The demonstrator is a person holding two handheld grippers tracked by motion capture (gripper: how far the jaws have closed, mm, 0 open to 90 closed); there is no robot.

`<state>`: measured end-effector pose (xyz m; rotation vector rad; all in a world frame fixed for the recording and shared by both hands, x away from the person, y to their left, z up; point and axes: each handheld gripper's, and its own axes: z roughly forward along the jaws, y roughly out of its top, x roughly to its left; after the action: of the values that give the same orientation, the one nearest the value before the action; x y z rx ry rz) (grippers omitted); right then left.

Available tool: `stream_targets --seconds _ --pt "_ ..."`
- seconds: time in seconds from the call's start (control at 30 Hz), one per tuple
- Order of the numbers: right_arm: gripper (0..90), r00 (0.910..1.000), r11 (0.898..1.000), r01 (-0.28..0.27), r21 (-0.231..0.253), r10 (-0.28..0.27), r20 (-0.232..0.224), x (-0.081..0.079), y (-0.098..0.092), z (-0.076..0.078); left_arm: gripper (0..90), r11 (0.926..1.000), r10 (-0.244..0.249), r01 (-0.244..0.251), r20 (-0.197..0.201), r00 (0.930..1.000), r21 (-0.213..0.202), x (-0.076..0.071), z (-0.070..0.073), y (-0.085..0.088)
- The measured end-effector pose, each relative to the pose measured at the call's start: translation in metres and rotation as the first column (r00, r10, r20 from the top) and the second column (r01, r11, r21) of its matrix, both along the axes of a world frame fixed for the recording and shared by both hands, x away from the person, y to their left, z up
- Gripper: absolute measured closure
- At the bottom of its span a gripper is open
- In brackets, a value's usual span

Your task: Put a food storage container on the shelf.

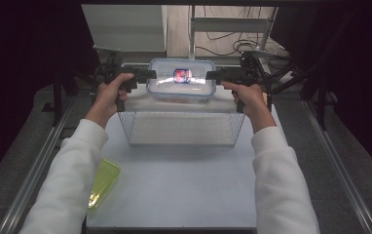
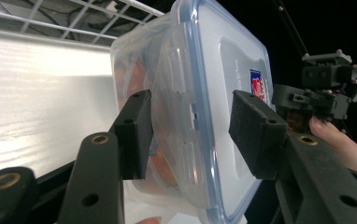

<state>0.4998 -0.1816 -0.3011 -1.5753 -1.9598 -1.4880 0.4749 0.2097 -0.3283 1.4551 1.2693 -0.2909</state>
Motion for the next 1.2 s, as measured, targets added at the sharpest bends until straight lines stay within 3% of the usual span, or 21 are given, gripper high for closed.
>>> stream_targets --seconds 0.3,0.33,0.5,0.53,0.57,0.6,0.63,0.67,0.7,0.73,0.77,0.8,0.83,0.87,0.9,0.93,0.97,1.03,1.07,1.17,1.2 --pt "44.9 0.997 0.998 0.058 -0.022 -0.059 -0.05 0.003 0.001 -0.001 51.6 0.9987 0.039 -0.039 -0.002 0.9992 0.032 0.002 -0.002 -0.002" --pt "47.5 0.9952 0.995 0.086 -0.054 -0.088 -0.043 0.003 0.001 -0.002 53.4 0.9982 0.05 -0.05 0.003 0.9987 0.032 0.002 -0.002 -0.004" --pt "48.2 0.9935 0.993 0.11 -0.045 -0.111 -0.025 0.002 -0.001 -0.002 47.7 0.9983 0.05 -0.05 -0.002 0.9987 0.031 0.003 -0.004 -0.006" --pt "46.7 0.9943 0.993 0.105 -0.045 -0.106 -0.014 0.0 0.0 -0.001 47.6 0.9976 0.057 -0.057 0.008 0.9984 0.039 0.002 -0.003 -0.006" --pt "45.0 0.9941 0.994 0.106 -0.033 -0.105 0.029 -0.004 -0.001 0.002 45.9 0.9955 0.069 -0.072 0.042 0.9967 0.062 -0.002 0.0 -0.006" --pt "44.3 0.9927 0.994 0.108 -0.033 -0.106 0.057 -0.008 -0.001 0.005 44.9 0.9955 0.069 -0.072 0.042 0.9967 0.062 -0.002 0.0 -0.006" --pt "44.3 0.9927 0.994 0.108 -0.033 -0.106 0.057 -0.008 -0.001 0.005 44.9 0.995 0.071 -0.075 0.059 0.9957 0.066 -0.004 0.002 -0.006" --pt "44.2 0.9897 0.993 0.112 -0.033 -0.109 0.093 -0.012 -0.002 0.009 42.9 0.9947 0.07 -0.075 0.077 0.9946 0.071 -0.007 0.004 -0.005" --pt "44.5 0.9852 0.993 0.11 -0.045 -0.102 0.137 -0.017 -0.004 0.012 41.2 0.9943 0.065 -0.072 0.095 0.9934 0.079 -0.01 0.006 -0.004" --pt "45.9 0.9725 0.991 0.103 -0.087 -0.082 0.218 -0.028 -0.008 0.019 38.7 0.9924 0.063 -0.077 0.135 0.9888 0.096 -0.018 0.01 -0.002" --pt "47.4 0.9664 0.99 0.102 -0.097 -0.076 0.246 -0.032 -0.01 0.021 37.8 0.9924 0.063 -0.077 0.135 0.9888 0.096 -0.018 0.01 -0.002" --pt "47.4 0.9664 0.99 0.102 -0.097 -0.076 0.246 -0.032 -0.01 0.021 37.8 0.9911 0.055 -0.073 0.159 0.9858 0.112 -0.024 0.012 -0.001" --pt "52.8 0.9557 0.989 0.085 -0.117 -0.048 0.29 -0.046 -0.017 0.025 34.9 0.9898 0.05 -0.072 0.175 0.9833 0.122 -0.03 0.013 -0.001" --pt "52.8 0.9557 0.989 0.085 -0.117 -0.048 0.29 -0.046 -0.017 0.025 34.9 0.9895 0.048 -0.072 0.189 0.9808 0.125 -0.035 0.014 0.0" --pt "59.1 0.9461 0.984 0.072 -0.165 -0.015 0.324 -0.058 -0.022 0.025 33.3 0.9907 0.033 -0.06 0.212 0.9766 0.122 -0.047 0.013 0.002" --pt "59.1 0.9461 0.984 0.072 -0.165 -0.015 0.324 -0.058 -0.022 0.025 32.4 0.9907 0.033 -0.06 0.212 0.9766 0.122 -0.047 0.013 0.002" --pt "67.3 0.9411 0.976 0.061 -0.209 0.014 0.338 -0.069 -0.025 0.021 31.8 0.9889 0.009 -0.044 0.237 0.9715 0.142 -0.059 0.013 0.002" --pt "70.7 0.9388 0.972 0.049 -0.23 0.034 0.343 -0.074 -0.026 0.018 31.4 0.9883 -0.007 -0.031 0.246 0.9692 0.149 -0.064 0.012 0.002" --pt "79.2 0.934 0.962 0.031 -0.272 0.069 0.35 -0.084 -0.025 0.012 30.6 0.9875 -0.031 -0.011 0.26 0.965 0.157 -0.076 0.011 0.0" --pt "85.5 0.928 0.952 0.006 -0.307 0.109 0.356 -0.092 -0.021 0.005 30.0 0.9851 -0.054 0.006 0.276 0.9595 0.172 -0.087 0.01 -0.003" --pt "88.7 0.9234 0.94 -0.029 -0.34 0.155 0.351 -0.098 -0.014 -0.002 29.2 0.982 -0.076 0.021 0.289 0.9542 0.188 -0.096 0.009 -0.006"
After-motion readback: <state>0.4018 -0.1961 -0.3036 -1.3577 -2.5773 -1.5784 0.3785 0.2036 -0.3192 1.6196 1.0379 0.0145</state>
